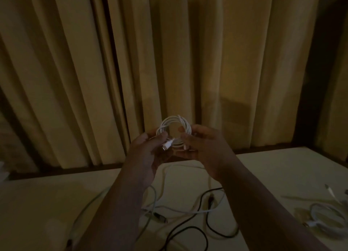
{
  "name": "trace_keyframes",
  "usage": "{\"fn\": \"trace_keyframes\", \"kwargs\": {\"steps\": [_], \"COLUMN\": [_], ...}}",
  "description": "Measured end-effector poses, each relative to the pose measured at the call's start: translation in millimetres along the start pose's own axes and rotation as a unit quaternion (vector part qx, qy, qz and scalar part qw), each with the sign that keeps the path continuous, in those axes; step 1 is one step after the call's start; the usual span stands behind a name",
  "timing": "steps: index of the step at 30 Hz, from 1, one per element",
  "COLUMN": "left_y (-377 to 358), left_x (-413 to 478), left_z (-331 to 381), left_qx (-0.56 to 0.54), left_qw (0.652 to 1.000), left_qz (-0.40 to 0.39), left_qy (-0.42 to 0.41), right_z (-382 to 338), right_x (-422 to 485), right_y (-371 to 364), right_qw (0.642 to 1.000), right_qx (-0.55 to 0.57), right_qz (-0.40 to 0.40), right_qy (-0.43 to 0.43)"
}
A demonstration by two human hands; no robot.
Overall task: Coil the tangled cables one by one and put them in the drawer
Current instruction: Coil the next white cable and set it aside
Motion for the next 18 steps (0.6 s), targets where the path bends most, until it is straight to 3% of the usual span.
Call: {"fn": "trace_keyframes", "kwargs": {"steps": [13,18], "left_y": [-6.9,-19.4], "left_x": [-2.2,-10.2], "left_z": [-19.8,-45.8], "left_qx": [-0.087,-0.049], "left_qw": [0.995,0.995], "left_qz": [0.021,0.057], "left_qy": [0.054,0.063], "right_z": [-11.8,-24.7], "right_x": [-6.0,-29.7], "right_y": [24.8,51.1], "right_qw": [0.990,0.976], "right_qx": [-0.126,-0.164], "right_qz": [0.068,0.142], "right_qy": [-0.002,0.030]}}
Point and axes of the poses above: each hand's wrist, its own x-axis towards the middle knuckle, its own y-axis out of the back of the hand, z = x × y, the point moved 7 cm from there along x, towards the middle knuckle, and after that the axes turned 3 degrees about z, right-handed, at the moved point
